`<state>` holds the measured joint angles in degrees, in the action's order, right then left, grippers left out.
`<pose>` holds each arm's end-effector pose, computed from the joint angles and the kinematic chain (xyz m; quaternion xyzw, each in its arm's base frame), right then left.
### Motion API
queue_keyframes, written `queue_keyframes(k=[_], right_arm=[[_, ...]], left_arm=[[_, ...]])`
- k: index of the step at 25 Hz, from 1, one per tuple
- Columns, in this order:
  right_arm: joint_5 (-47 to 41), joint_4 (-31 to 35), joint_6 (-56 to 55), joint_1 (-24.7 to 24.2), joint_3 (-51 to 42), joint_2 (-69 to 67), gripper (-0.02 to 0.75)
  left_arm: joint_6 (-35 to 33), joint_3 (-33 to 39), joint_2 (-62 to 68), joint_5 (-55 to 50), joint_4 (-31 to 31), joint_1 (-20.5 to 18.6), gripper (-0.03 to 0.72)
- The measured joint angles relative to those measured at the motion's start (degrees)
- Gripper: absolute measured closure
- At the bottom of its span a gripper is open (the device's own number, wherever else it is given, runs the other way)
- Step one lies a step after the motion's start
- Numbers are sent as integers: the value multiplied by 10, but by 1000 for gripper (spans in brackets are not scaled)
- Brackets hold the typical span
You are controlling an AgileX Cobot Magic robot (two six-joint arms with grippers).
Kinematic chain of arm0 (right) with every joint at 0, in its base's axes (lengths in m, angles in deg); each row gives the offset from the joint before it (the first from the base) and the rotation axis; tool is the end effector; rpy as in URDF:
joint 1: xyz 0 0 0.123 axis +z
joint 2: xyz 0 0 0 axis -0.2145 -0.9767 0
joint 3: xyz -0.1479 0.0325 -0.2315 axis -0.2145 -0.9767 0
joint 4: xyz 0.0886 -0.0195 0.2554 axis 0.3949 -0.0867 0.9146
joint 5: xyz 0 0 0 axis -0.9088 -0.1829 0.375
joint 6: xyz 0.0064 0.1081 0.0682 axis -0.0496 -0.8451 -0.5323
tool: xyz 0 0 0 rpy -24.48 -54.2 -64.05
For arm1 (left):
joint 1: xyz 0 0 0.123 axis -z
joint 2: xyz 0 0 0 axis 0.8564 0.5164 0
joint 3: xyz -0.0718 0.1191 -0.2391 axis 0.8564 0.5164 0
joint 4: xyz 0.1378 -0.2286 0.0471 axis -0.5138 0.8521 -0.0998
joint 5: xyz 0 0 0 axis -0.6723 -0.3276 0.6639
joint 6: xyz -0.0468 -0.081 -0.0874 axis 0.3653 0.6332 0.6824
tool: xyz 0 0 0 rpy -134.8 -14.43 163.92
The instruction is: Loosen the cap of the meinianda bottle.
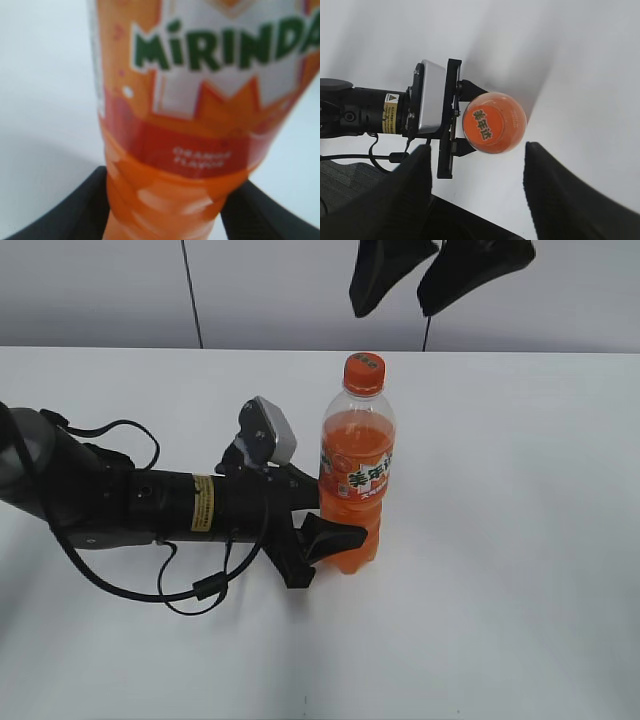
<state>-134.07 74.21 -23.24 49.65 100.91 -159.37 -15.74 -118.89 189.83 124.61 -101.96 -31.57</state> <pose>0.2987 0.2434 0.3369 -0.1931 0.9496 0.1517 0.1949 0.3053 -0.2551 0.0457 0.4781 0.6894 -0.3515 0.4155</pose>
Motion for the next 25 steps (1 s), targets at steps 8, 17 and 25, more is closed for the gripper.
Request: queue_keyframes(k=[8,17,25], right_arm=[[0,8,-1,0,0,-48,297],[0,9,-1,0,0,-79,297],[0,9,0,0,0,-88,353]], left_arm=[[0,0,0,0,0,0,279],[1,0,0,0,0,0,279],[1,0,0,0,0,0,279]])
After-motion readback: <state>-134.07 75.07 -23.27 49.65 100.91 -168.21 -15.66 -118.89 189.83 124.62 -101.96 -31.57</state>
